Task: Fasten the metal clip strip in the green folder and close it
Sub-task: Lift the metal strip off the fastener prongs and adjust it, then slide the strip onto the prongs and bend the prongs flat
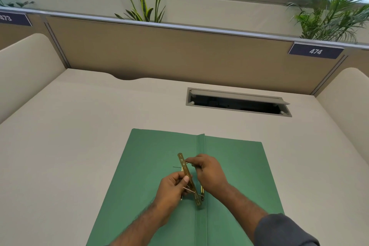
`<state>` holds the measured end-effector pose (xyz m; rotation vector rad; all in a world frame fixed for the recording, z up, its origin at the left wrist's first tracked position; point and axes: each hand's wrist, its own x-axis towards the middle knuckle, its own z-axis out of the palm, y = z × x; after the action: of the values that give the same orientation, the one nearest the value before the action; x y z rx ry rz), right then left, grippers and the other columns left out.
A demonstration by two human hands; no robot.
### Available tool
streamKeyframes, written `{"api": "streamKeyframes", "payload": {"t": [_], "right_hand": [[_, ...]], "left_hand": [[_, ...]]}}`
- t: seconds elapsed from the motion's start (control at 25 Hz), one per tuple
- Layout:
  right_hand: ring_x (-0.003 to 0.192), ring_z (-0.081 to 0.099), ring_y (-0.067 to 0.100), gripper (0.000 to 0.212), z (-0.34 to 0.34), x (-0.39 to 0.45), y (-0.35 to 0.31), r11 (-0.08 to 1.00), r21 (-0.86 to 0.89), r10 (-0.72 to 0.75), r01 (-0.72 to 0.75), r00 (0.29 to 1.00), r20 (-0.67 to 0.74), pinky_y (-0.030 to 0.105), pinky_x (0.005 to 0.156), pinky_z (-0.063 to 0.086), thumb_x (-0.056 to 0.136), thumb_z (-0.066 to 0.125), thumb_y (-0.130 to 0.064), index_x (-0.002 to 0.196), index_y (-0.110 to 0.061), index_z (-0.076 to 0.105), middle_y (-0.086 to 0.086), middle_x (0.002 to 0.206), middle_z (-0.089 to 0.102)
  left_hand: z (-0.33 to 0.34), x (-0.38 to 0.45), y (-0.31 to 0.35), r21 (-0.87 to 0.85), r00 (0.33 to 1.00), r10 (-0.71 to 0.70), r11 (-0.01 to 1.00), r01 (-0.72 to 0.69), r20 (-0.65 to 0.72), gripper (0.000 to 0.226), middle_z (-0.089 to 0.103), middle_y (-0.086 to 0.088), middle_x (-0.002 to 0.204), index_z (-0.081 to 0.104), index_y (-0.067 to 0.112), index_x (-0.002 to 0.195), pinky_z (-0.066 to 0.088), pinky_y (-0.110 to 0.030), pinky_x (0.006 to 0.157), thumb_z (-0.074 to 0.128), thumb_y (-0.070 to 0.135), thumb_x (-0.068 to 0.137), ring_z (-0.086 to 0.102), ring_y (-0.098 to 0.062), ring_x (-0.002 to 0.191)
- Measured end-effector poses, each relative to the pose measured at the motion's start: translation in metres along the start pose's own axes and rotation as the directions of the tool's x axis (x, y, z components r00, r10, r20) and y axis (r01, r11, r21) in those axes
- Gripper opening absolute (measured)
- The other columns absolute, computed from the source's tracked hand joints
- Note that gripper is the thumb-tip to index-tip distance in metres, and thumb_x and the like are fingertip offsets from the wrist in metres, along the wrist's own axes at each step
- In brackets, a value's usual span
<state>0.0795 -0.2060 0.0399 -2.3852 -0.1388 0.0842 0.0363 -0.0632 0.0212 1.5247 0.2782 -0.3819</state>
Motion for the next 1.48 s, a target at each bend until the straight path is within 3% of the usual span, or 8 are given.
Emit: {"api": "streamKeyframes", "payload": {"t": [0.44, 0.64, 0.76, 1.04, 1.16, 1.24, 1.4, 1.48], "right_hand": [[0.085, 0.061, 0.013, 0.034, -0.001, -0.006, -0.004, 0.999, -0.047, -0.006, 0.006, 1.0, -0.003, 0.032, 0.075, 0.055, 0.093, 0.048, -0.008, 0.115, -0.022, 0.069, -0.001, 0.096, 0.07], [0.077, 0.062, 0.006, 0.027, -0.005, -0.01, -0.001, 0.995, 0.1, 0.019, -0.022, 1.0, 0.023, 0.028, 0.074, 0.055, 0.092, 0.056, -0.012, 0.109, -0.024, 0.072, -0.005, 0.091, 0.072], [0.078, 0.062, 0.007, 0.028, -0.015, -0.016, 0.009, 0.981, 0.175, 0.084, -0.078, 0.996, -0.031, 0.022, 0.076, 0.052, 0.089, 0.063, -0.015, 0.115, -0.024, 0.068, -0.007, 0.094, 0.071], [0.059, 0.053, 0.002, 0.018, -0.033, -0.042, 0.03, 0.947, 0.249, 0.239, -0.205, 0.964, -0.119, 0.012, 0.058, 0.044, 0.085, 0.07, -0.019, 0.102, -0.025, 0.07, -0.008, 0.073, 0.065], [0.052, 0.052, 0.003, 0.004, -0.033, -0.054, 0.032, 0.909, 0.299, 0.331, -0.291, 0.939, -0.091, 0.027, 0.057, 0.049, 0.084, 0.07, -0.018, 0.088, -0.02, 0.072, -0.002, 0.063, 0.063], [0.051, 0.057, 0.011, 0.011, -0.03, -0.061, 0.027, 0.88, 0.322, 0.381, -0.348, 0.924, -0.043, 0.034, 0.054, 0.051, 0.084, 0.07, -0.021, 0.077, -0.013, 0.071, 0.008, 0.063, 0.068], [0.041, 0.058, 0.015, 0.037, -0.022, -0.071, 0.008, 0.811, 0.338, 0.465, -0.478, 0.877, 0.126, 0.02, 0.039, 0.04, 0.077, 0.074, -0.036, 0.068, -0.002, 0.065, 0.014, 0.061, 0.071], [0.038, 0.057, 0.015, 0.036, -0.018, -0.075, 0.001, 0.79, 0.29, 0.505, -0.54, 0.842, 0.19, 0.016, 0.034, 0.037, 0.07, 0.078, -0.037, 0.066, -0.005, 0.063, 0.015, 0.059, 0.07]], "left_hand": [[-0.001, 0.0, 0.001, 0.011, 1.0, 0.007, 1.0, -0.008, 0.031, 0.017, 0.074, 0.002, 0.068, 0.074, 0.014, 0.092, 0.051, -0.017, 0.054, 0.058, 0.011, 0.096, 0.067, -0.005, 0.061], [0.003, 0.007, 0.002, 0.046, 0.997, 0.003, 0.999, -0.006, 0.074, 0.016, 0.071, 0.0, 0.064, 0.073, 0.006, 0.088, 0.053, -0.019, 0.052, 0.058, 0.005, 0.094, 0.066, -0.006, 0.055], [0.005, 0.017, 0.005, 0.177, 0.991, 0.026, 0.983, -0.049, 0.131, 0.017, 0.07, -0.005, 0.067, 0.072, 0.011, 0.08, 0.055, -0.024, 0.053, 0.062, 0.003, 0.091, 0.066, -0.01, 0.054], [0.012, 0.044, 0.003, 0.622, 0.971, 0.152, 0.746, -0.237, 0.186, 0.011, 0.076, 0.001, 0.071, 0.075, 0.022, 0.088, 0.058, -0.027, 0.069, 0.078, 0.023, 0.077, 0.071, -0.009, 0.066], [0.013, 0.047, 0.003, 0.654, 0.961, 0.166, 0.706, -0.273, 0.223, 0.038, 0.072, 0.009, 0.066, 0.068, 0.032, 0.105, 0.049, -0.015, 0.061, 0.083, 0.027, 0.071, 0.064, 0.003, 0.06], [0.013, 0.048, 0.002, 0.654, 0.947, 0.172, 0.688, -0.313, 0.272, 0.046, 0.069, 0.009, 0.066, 0.065, 0.037, 0.108, 0.046, -0.013, 0.058, 0.086, 0.028, 0.068, 0.06, 0.003, 0.056], [0.013, 0.046, 0.007, 0.681, 0.916, 0.2, 0.618, -0.394, 0.349, 0.035, 0.062, 0.01, 0.066, 0.07, 0.033, 0.105, 0.045, -0.018, 0.058, 0.081, 0.03, 0.071, 0.053, 0.0, 0.056], [0.014, 0.043, 0.008, 0.705, 0.908, 0.201, 0.576, -0.413, 0.368, 0.035, 0.062, 0.008, 0.075, 0.073, 0.031, 0.109, 0.046, -0.021, 0.064, 0.079, 0.03, 0.075, 0.057, -0.005, 0.067]]}}
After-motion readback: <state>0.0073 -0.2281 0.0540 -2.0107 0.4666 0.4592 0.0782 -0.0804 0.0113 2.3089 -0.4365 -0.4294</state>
